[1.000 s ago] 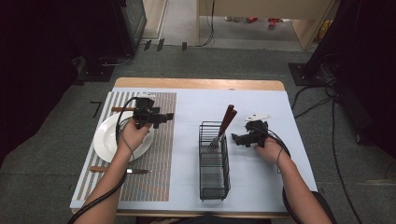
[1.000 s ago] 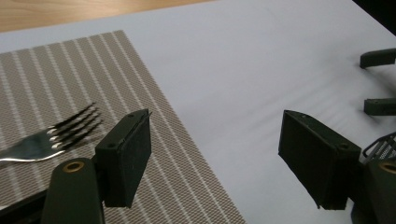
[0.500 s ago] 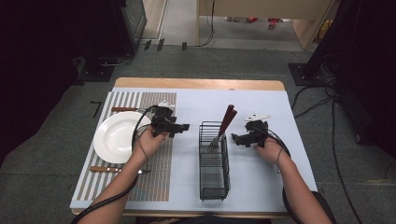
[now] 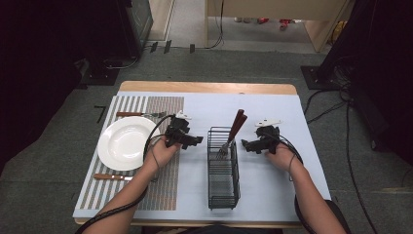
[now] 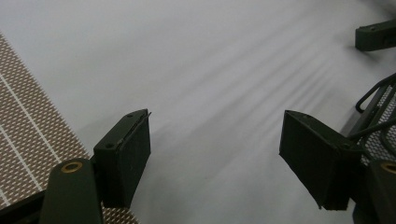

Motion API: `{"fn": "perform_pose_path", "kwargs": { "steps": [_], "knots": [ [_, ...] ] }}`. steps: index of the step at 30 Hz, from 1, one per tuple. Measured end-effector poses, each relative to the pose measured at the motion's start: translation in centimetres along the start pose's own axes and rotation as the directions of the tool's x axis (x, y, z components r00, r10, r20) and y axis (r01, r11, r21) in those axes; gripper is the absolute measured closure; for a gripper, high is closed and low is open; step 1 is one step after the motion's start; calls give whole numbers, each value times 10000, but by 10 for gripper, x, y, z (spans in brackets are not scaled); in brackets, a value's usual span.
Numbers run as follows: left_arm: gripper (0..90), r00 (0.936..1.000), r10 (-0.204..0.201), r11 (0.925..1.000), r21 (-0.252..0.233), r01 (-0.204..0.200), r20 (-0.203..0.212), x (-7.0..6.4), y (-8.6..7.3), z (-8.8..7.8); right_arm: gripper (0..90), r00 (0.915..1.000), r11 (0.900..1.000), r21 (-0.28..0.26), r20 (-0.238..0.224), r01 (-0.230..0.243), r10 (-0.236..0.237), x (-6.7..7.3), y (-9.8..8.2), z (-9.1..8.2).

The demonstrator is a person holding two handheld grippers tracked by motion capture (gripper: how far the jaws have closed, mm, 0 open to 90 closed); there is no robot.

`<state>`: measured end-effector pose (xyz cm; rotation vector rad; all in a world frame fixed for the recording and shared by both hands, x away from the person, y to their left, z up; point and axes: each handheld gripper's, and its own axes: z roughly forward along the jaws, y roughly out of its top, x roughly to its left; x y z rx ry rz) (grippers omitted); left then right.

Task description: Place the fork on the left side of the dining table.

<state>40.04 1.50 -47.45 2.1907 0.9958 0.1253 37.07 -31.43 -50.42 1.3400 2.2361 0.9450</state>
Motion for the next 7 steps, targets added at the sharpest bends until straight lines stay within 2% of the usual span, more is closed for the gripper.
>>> {"fn": "perform_pose_path", "kwargs": {
  "steps": [7],
  "knots": [
    [255,10000,-73,9998,164,73,-28,3,-1,1,0,10000,10000,1,1,6,-6,0,0,0]
  ]
}}
